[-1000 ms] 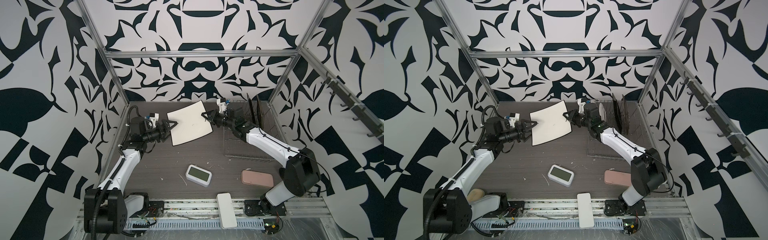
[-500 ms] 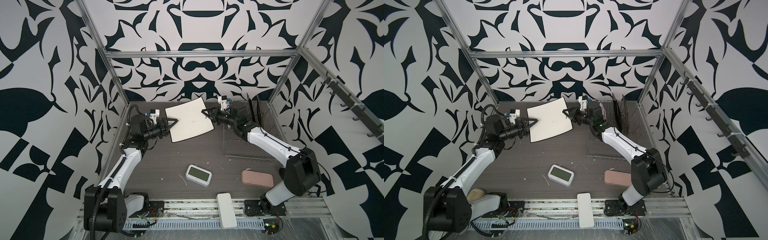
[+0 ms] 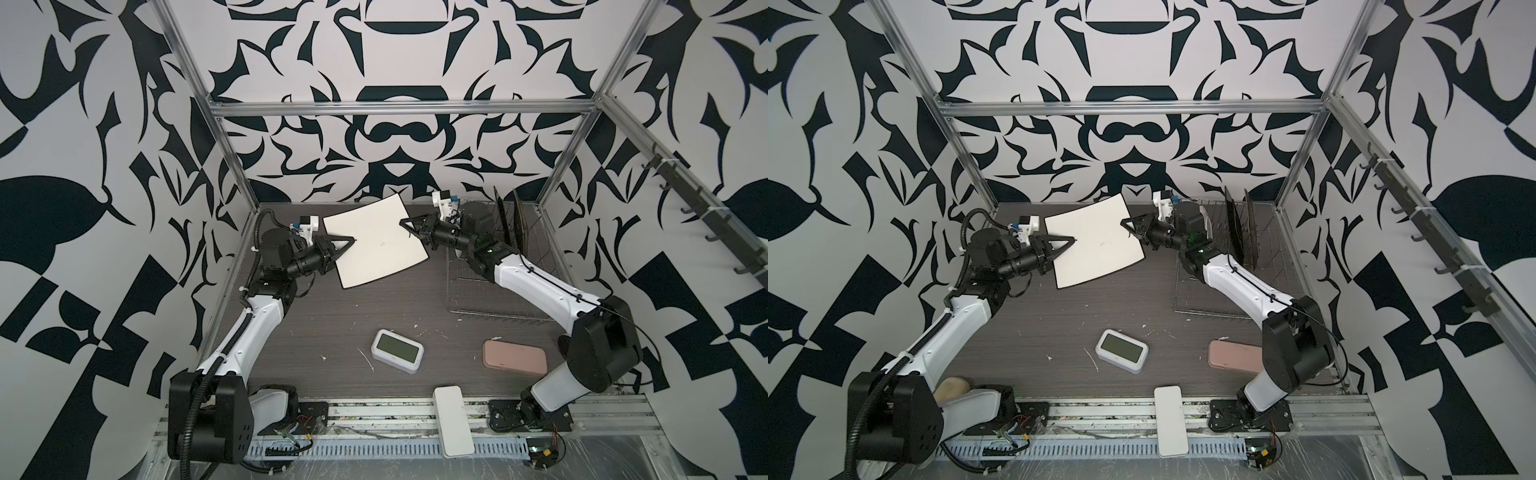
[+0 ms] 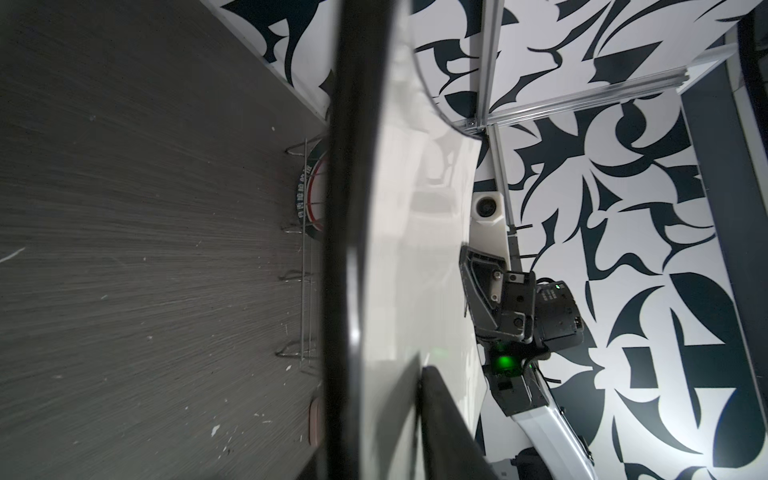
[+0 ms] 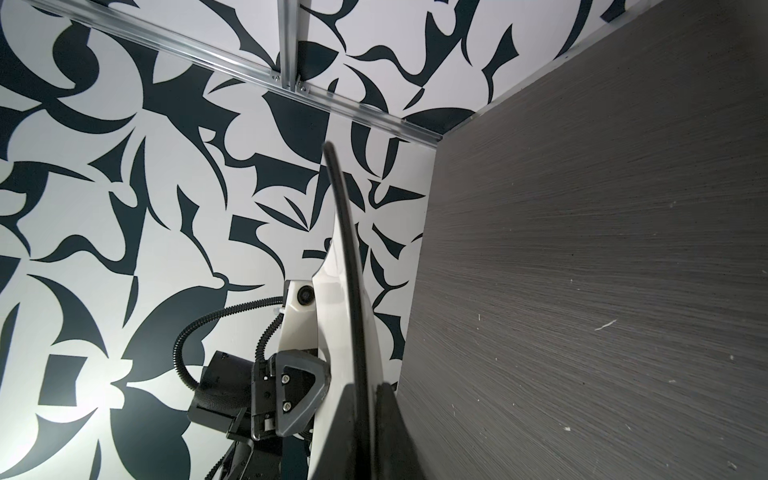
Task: Unload the plates from the dish rack
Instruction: 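Close the left gripper on the plate's edge nearest it, then open the right gripper, then lower the plate flat onto the table with the left gripper while the right withdraws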
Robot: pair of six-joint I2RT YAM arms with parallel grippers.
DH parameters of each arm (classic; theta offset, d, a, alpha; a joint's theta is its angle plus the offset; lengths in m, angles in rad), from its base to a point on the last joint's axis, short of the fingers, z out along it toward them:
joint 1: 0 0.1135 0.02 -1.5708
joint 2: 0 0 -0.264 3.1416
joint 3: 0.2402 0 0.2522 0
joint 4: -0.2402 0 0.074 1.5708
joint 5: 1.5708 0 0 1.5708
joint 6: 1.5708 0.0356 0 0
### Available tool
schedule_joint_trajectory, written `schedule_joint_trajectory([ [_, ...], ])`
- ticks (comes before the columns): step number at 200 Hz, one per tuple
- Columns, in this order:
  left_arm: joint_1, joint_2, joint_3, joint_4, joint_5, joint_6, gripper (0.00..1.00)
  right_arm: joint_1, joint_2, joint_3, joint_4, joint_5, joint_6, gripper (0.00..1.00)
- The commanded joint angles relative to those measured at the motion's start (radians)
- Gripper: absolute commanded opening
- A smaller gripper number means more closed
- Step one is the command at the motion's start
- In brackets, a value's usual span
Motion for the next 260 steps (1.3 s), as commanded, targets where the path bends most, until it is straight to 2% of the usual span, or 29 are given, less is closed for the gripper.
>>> schedule_joint_trajectory([
  [1, -0.002, -0.008, 0.012, 0.008, -0.015, 0.01, 0.13, -0.002, -0.056, 0.061, 0.241, -0.059, 0.062, 0.0],
  [11, -0.002, -0.011, 0.008, 0.01, -0.02, 0.011, 0.08, -0.002, -0.056, 0.062, 0.241, -0.059, 0.063, 0.0],
  [17, -0.002, -0.013, 0.006, 0.013, -0.023, 0.013, 0.0, -0.003, -0.055, 0.063, 0.243, -0.062, 0.064, 0.0],
  [23, -0.002, -0.014, 0.005, 0.019, -0.026, 0.015, 0.0, -0.005, -0.055, 0.064, 0.244, -0.065, 0.064, 0.0],
  [37, -0.002, -0.016, 0.005, 0.029, -0.022, 0.023, 0.0, -0.007, -0.055, 0.066, 0.251, -0.079, 0.069, 0.13],
  [51, -0.001, -0.02, 0.006, 0.044, -0.017, 0.021, 0.0, -0.012, -0.053, 0.065, 0.265, -0.092, 0.087, 0.35],
  [65, -0.002, -0.026, 0.011, 0.051, -0.018, 0.017, 0.0, -0.021, -0.055, 0.063, 0.265, -0.099, 0.091, 0.52],
  [85, 0.0, -0.032, 0.031, 0.04, -0.032, 0.013, 0.0, -0.033, -0.056, 0.062, 0.264, -0.1, 0.099, 0.63],
  [116, 0.002, -0.041, 0.051, 0.025, -0.066, 0.016, 0.0, -0.055, -0.059, 0.059, 0.25, -0.102, 0.103, 0.85],
  [133, 0.008, -0.049, 0.056, 0.023, -0.082, 0.017, 0.0, -0.072, -0.067, 0.056, 0.226, -0.095, 0.099, 0.86],
  [143, 0.015, -0.052, 0.056, 0.022, -0.089, 0.016, 0.0, -0.081, -0.071, 0.054, 0.205, -0.088, 0.093, 0.91],
  [180, 0.061, -0.068, 0.039, 0.033, -0.14, -0.007, 0.0, -0.105, -0.083, 0.056, 0.139, -0.073, 0.059, 0.99],
  [227, 0.124, -0.08, -0.061, 0.106, -0.3, -0.055, 0.0, -0.107, -0.115, 0.06, -0.007, -0.019, -0.046, 0.99],
  [260, 0.15, -0.104, -0.152, 0.127, -0.488, -0.052, 0.0, -0.107, -0.136, 0.038, -0.041, -0.019, -0.083, 0.99],
])
